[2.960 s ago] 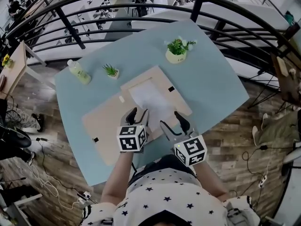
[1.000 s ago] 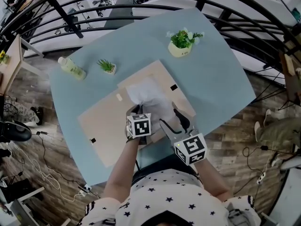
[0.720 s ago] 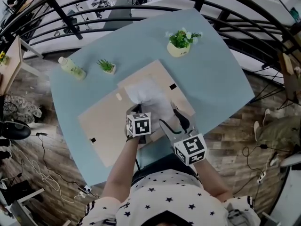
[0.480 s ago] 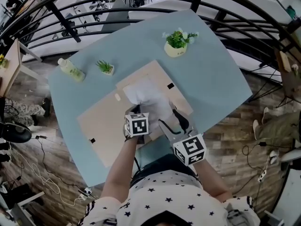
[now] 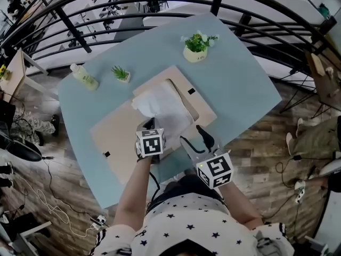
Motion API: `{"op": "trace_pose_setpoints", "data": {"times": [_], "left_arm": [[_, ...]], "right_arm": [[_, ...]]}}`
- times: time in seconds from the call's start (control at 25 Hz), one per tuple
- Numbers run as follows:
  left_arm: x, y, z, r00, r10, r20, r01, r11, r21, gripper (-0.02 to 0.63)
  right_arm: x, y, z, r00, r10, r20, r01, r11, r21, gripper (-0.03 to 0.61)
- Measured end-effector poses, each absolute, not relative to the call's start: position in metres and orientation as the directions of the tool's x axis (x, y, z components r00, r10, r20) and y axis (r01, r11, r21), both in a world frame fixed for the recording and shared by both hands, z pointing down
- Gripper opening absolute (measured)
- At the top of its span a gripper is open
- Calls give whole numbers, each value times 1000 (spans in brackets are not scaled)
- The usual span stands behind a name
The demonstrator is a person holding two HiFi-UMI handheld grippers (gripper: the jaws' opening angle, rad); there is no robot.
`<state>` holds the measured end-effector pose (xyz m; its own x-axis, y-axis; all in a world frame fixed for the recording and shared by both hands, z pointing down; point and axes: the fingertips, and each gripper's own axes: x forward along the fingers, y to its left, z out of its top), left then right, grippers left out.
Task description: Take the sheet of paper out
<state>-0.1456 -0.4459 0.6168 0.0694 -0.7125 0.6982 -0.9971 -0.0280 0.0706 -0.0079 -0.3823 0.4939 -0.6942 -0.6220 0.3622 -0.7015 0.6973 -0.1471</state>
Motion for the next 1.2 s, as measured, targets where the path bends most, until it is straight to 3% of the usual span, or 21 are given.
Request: {"op": "trace_pose_setpoints", "data": {"times": [0.68, 0.88, 1.2], "left_arm": [[-174, -345, 575, 60, -788, 613, -996, -8, 88, 5], [-176, -313, 558, 72, -814, 576, -995, -17, 100, 5], [-183, -254, 531, 85, -846, 526, -993, -26, 119, 5]], "right_arm": [[-18, -286, 479, -676, -670, 308, -725, 679, -114, 253], [-19, -255, 474, -663, -686, 300, -737, 668, -101, 213], [-16, -205, 463, -635, -721, 279, -764, 640, -83, 87]]}}
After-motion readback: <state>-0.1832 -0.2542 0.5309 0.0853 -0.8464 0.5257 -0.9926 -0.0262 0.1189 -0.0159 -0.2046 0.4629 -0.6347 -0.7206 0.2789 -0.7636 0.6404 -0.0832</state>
